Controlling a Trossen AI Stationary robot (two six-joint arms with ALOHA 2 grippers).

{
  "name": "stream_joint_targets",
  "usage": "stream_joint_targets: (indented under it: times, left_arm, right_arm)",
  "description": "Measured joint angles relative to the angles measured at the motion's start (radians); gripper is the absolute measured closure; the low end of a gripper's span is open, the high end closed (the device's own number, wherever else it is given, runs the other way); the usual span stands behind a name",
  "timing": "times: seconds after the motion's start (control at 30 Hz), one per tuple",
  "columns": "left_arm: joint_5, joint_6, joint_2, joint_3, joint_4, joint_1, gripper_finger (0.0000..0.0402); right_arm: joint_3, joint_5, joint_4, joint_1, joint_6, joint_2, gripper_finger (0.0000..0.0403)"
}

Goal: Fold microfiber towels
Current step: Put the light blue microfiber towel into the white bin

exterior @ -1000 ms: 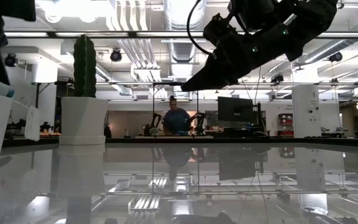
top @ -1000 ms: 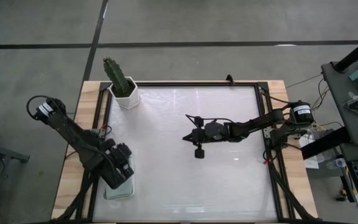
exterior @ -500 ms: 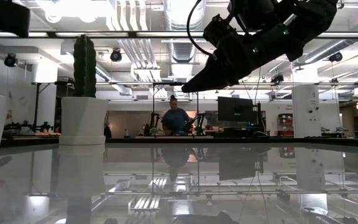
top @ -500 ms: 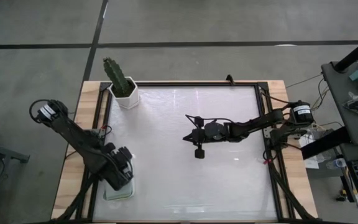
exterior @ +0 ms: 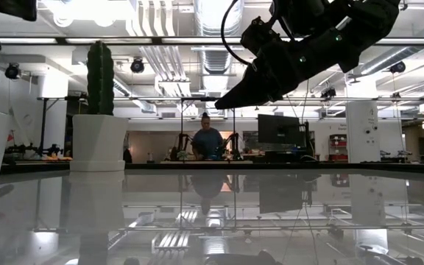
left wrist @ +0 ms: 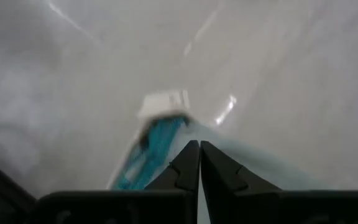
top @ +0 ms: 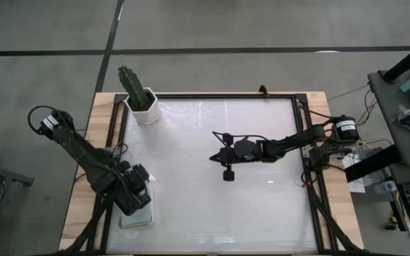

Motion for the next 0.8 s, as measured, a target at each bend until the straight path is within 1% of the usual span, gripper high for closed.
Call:
stream_joint_targets:
  times: [0.13, 0.23, 0.37, 0.5, 0.6, 0.7, 0.8]
  left_arm:
    - [-0.122, -0.001, 0.001, 0.000, 0.032, 0.017, 0.0401]
    - [-0.119, 0.077, 0.005, 0.000, 0.106, 0.055, 0.0391]
    - [-0.108, 0.198, 0.025, 0.003, 0.151, 0.129, 0.0352]
    - [-0.062, 0.303, 0.067, 0.011, 0.158, 0.214, 0.0305]
    - [0.034, 0.384, 0.106, 0.011, 0.161, 0.279, 0.0281]
    - [0.127, 0.441, 0.139, 0.011, 0.158, 0.331, 0.0271]
    - [0.179, 0.491, 0.171, 0.016, 0.152, 0.363, 0.0270]
  right_arm:
    - [0.000, 0.000, -0.037, 0.000, -0.011, -0.017, 0.0394]
    - [0.000, 0.000, -0.089, 0.000, -0.025, -0.040, 0.0394]
    - [0.000, 0.000, -0.127, 0.000, -0.042, -0.048, 0.0394]
    - [0.000, 0.001, -0.145, 0.000, -0.044, -0.046, 0.0394]
    - [0.000, 0.001, -0.164, 0.000, -0.043, -0.045, 0.0394]
    - [0.000, 0.003, -0.171, 0.000, -0.042, -0.045, 0.0394]
    - [0.000, 0.003, -0.173, 0.000, -0.036, -0.045, 0.0394]
